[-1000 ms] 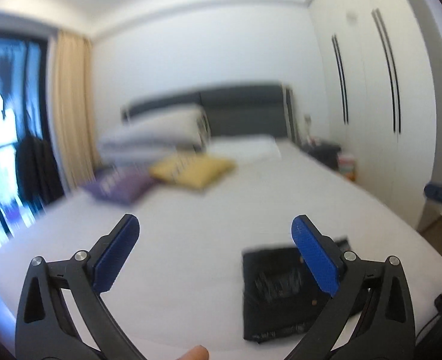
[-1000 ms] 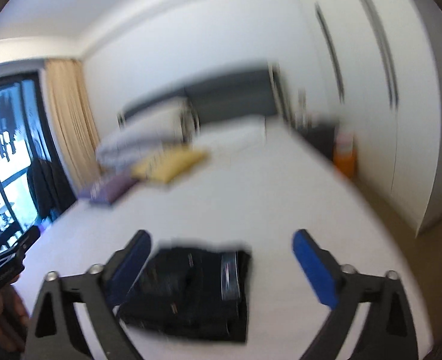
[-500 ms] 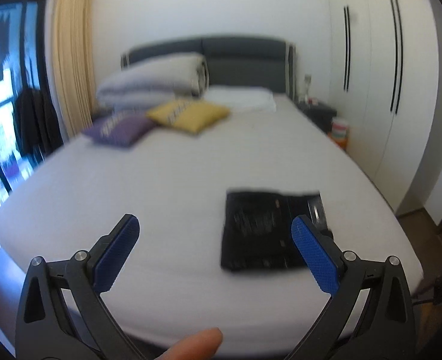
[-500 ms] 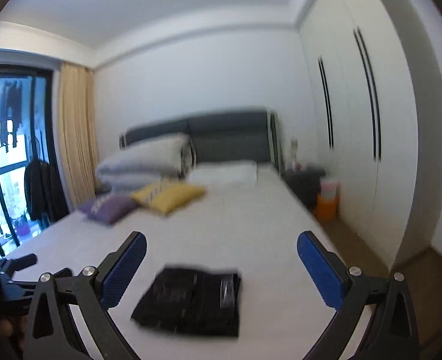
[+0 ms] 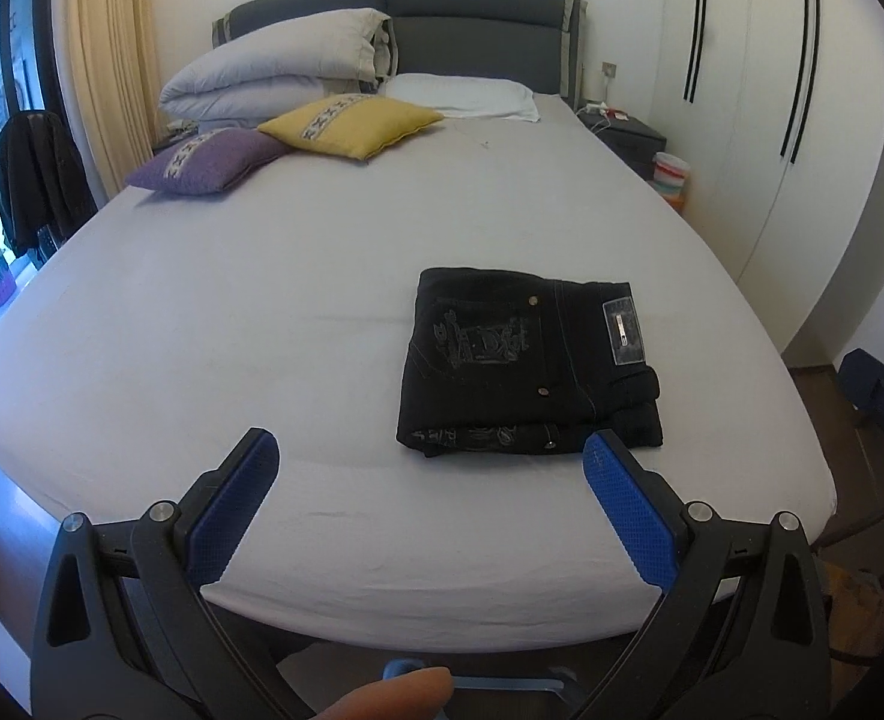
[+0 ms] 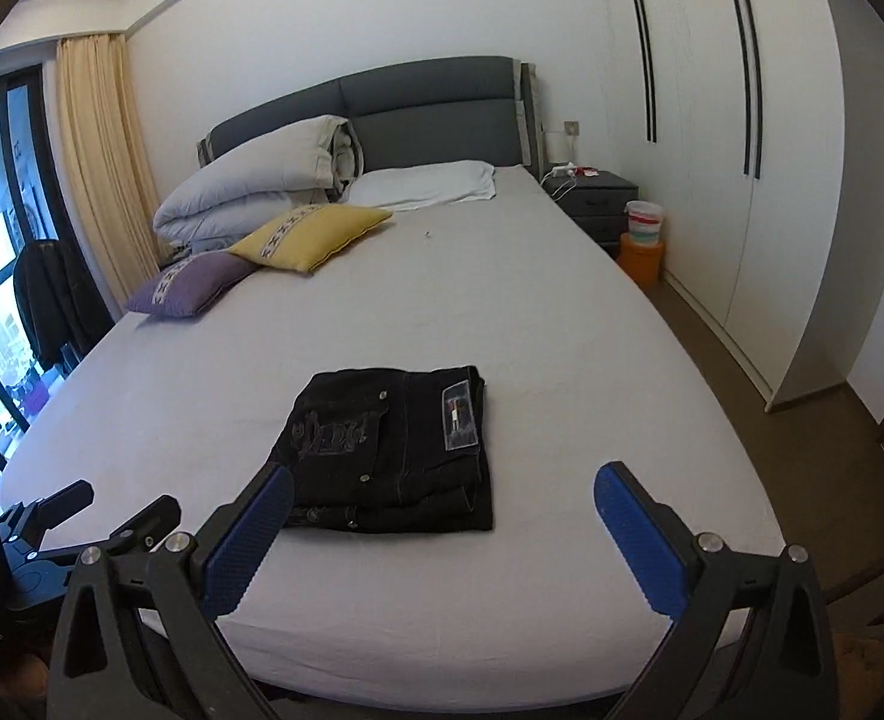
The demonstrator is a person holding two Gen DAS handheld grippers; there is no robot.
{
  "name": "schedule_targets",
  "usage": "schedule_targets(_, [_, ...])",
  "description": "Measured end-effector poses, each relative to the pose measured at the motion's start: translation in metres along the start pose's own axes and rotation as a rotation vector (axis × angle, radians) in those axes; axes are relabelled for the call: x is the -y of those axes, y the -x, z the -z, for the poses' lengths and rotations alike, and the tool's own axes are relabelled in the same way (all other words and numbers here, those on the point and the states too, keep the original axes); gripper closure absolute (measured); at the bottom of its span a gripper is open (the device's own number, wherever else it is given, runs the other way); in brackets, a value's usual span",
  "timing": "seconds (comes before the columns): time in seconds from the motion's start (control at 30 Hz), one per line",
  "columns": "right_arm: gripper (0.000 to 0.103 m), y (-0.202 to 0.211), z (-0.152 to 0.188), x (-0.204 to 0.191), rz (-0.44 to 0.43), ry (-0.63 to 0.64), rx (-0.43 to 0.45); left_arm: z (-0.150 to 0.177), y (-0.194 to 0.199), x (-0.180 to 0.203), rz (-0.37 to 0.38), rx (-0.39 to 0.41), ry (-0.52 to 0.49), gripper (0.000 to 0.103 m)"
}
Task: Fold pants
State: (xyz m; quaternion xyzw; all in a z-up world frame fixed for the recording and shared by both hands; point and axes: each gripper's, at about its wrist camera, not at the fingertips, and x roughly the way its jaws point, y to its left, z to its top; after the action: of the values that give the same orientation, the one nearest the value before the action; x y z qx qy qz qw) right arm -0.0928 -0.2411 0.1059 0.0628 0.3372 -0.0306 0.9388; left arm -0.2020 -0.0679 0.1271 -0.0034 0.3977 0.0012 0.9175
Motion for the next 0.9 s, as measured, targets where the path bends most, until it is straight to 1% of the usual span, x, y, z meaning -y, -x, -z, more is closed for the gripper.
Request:
schedule_targets(0.27, [0.0, -0.0015, 0.0006, -0.0054, -0.004, 0.016, -0.017, 0.0016, -0.0067, -0.002, -0.004, -0.015, 0.006, 0.0])
schedule_targets(0.9, [0.0, -0.0058, 0.0018, -0.0045, -0.018, 0.019, -0.04, 0.001, -0.0102, -0.0029, -0.002, -0.018, 0.01, 0.0])
